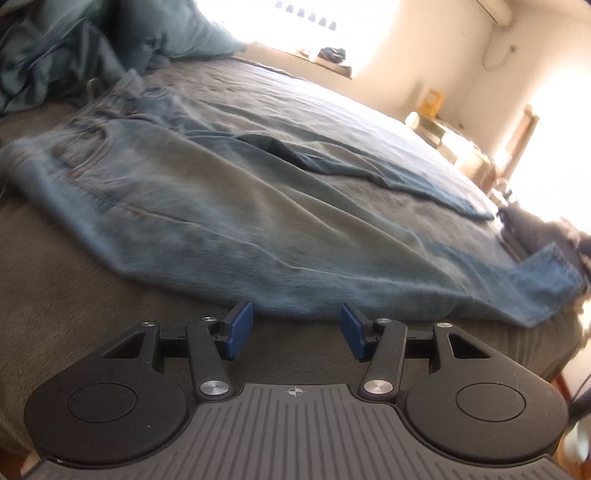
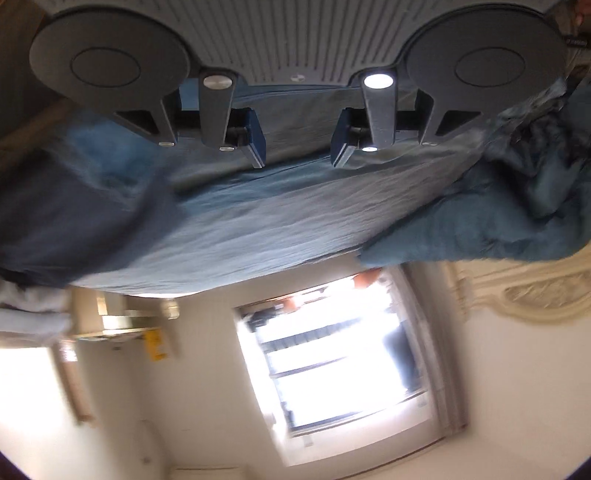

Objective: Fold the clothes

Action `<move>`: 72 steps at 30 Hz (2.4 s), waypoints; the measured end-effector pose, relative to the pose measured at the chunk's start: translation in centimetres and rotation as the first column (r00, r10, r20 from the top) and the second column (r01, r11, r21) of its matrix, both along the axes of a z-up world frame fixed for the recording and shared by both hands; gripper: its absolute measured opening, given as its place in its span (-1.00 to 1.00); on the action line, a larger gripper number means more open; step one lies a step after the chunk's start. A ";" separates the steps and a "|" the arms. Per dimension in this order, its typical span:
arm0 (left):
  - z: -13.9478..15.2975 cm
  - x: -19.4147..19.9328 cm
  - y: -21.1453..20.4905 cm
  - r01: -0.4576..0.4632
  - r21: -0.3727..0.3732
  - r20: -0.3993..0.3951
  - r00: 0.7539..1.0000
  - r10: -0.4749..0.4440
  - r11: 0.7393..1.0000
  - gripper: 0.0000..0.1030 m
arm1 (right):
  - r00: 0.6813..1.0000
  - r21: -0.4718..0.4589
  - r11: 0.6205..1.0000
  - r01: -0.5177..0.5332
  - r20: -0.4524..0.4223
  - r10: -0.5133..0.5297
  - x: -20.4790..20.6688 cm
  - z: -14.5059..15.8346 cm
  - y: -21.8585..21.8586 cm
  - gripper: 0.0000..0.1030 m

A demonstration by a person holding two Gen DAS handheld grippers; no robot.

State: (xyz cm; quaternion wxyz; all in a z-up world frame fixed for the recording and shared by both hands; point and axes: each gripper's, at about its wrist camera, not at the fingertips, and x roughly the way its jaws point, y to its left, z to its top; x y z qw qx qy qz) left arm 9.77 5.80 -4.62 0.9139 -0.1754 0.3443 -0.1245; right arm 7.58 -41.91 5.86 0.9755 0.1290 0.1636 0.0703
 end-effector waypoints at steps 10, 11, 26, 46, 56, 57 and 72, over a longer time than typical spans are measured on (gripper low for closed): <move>-1.8 1.8 3.7 -0.108 -0.210 -0.048 0.994 0.100 0.972 0.02 | 0.788 -0.188 0.783 -0.592 -0.338 0.515 18.4 -5.9 19.6 0.04; -1.9 2.0 3.8 -0.112 -0.221 -0.054 0.993 0.103 0.969 0.02 | 0.763 -0.169 0.768 -0.617 -0.367 0.532 19.7 -6.6 20.3 0.04; -2.5 2.4 4.3 -0.153 -0.174 -0.091 0.986 0.139 0.973 -0.66 | 0.693 -0.388 0.579 -0.717 -0.481 0.537 20.2 -7.8 24.9 -0.94; 0.1 1.1 10.8 -0.310 -0.143 -0.034 0.951 0.308 0.940 -0.29 | 0.768 -0.529 0.596 -0.604 -0.187 0.612 7.7 -5.2 28.2 -0.17; -0.1 3.2 13.0 -0.388 -0.112 -0.076 0.921 0.381 0.915 -0.79 | 0.713 -0.586 0.462 -0.666 -0.315 0.627 4.8 -11.5 39.7 -0.27; -0.1 2.9 13.5 -0.386 -0.137 -0.077 0.922 0.378 0.912 -0.87 | 0.716 -0.556 0.488 -0.673 -0.324 0.619 5.2 -11.5 39.7 -0.38; -0.1 1.0 16.7 -0.348 -0.190 -0.067 0.937 0.342 0.918 -0.65 | 0.693 -0.351 0.597 -0.721 -0.367 0.621 3.5 -9.7 39.0 -0.95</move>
